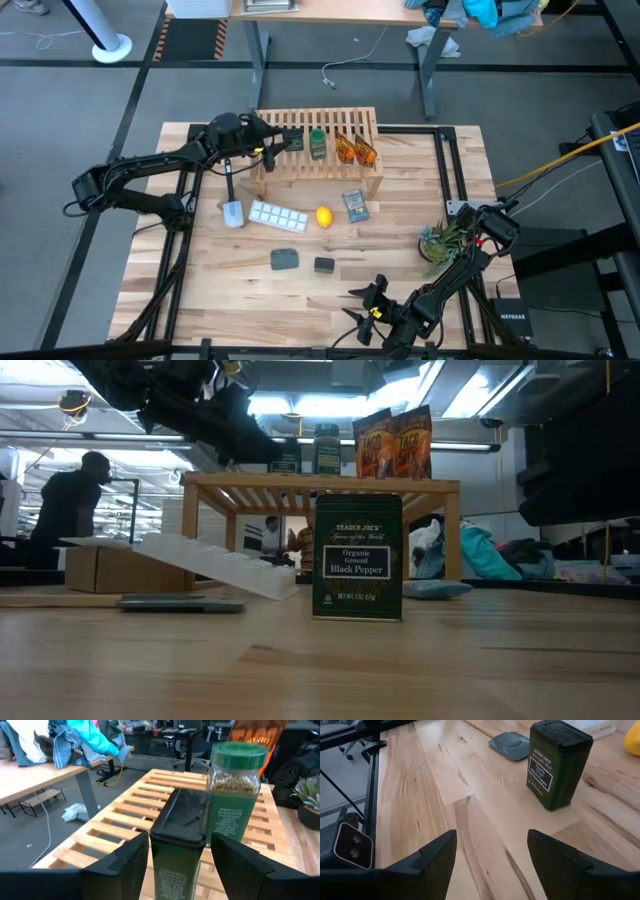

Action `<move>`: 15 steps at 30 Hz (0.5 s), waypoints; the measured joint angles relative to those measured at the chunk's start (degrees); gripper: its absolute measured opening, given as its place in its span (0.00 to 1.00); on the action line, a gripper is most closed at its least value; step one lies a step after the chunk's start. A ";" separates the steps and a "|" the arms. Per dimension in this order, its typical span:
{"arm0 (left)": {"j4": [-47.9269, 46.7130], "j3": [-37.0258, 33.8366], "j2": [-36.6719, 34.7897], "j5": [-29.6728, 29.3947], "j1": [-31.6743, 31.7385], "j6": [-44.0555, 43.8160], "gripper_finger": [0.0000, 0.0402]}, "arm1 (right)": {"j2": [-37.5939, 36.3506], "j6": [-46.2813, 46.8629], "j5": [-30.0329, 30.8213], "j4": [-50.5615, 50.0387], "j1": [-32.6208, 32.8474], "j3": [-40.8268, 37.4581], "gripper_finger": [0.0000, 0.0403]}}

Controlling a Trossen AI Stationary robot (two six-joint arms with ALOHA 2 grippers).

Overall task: Shelf spices
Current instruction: Put the green seasoning container on the shelf

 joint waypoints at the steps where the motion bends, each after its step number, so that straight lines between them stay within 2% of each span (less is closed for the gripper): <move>1: 0.46 0.00 -0.05 -0.01 0.00 -0.01 0.52 | 0.00 0.02 0.00 0.00 0.00 -0.01 0.62; 10: 5.29 0.00 -3.60 -0.04 -0.15 -2.35 0.52 | 0.00 0.00 -0.04 -0.02 0.00 0.00 0.62; 15: 3.32 0.00 -8.43 -0.08 -1.29 -4.88 0.52 | 0.00 0.01 -0.15 -0.02 -0.01 0.00 0.62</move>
